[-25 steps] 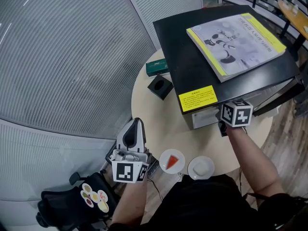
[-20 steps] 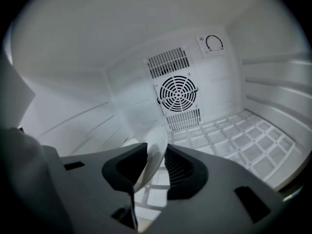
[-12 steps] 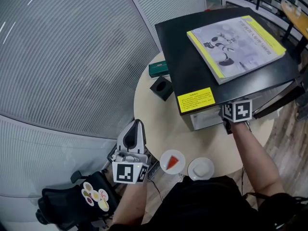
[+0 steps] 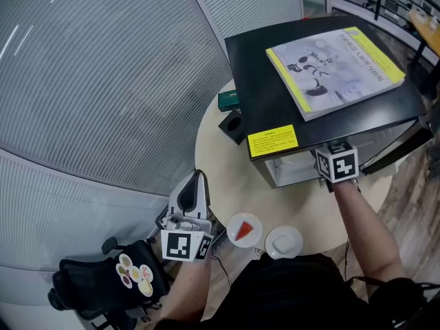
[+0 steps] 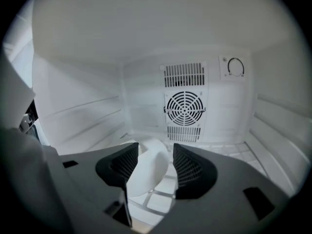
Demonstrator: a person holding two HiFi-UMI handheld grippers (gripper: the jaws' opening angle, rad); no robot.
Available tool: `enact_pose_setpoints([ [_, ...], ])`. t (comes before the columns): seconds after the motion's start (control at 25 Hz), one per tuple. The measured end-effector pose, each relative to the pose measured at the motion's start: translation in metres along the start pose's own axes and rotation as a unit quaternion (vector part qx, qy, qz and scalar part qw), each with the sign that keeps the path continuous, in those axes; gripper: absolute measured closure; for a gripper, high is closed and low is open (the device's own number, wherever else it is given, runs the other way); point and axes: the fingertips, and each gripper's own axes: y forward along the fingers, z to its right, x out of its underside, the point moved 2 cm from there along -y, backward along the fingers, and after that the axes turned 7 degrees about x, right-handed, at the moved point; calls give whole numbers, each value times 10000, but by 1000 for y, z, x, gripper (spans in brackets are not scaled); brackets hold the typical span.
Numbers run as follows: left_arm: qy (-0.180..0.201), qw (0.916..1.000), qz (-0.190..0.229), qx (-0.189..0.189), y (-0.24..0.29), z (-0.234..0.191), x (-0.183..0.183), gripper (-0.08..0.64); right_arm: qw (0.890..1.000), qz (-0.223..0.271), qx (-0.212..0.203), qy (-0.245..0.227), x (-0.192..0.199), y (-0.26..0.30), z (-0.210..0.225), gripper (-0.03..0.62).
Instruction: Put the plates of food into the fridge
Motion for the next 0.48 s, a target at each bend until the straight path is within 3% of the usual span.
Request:
enact_pose_setpoints([
  [0.2,-121,9999,-28,-104,-9,19,-3,558,9952,952,-46,-242,-19,-28,6,382],
  [0.48,-309,9993,-207,-96,-26,51,3,558,9844,1703,-345,-278,-20,-65,5,383],
])
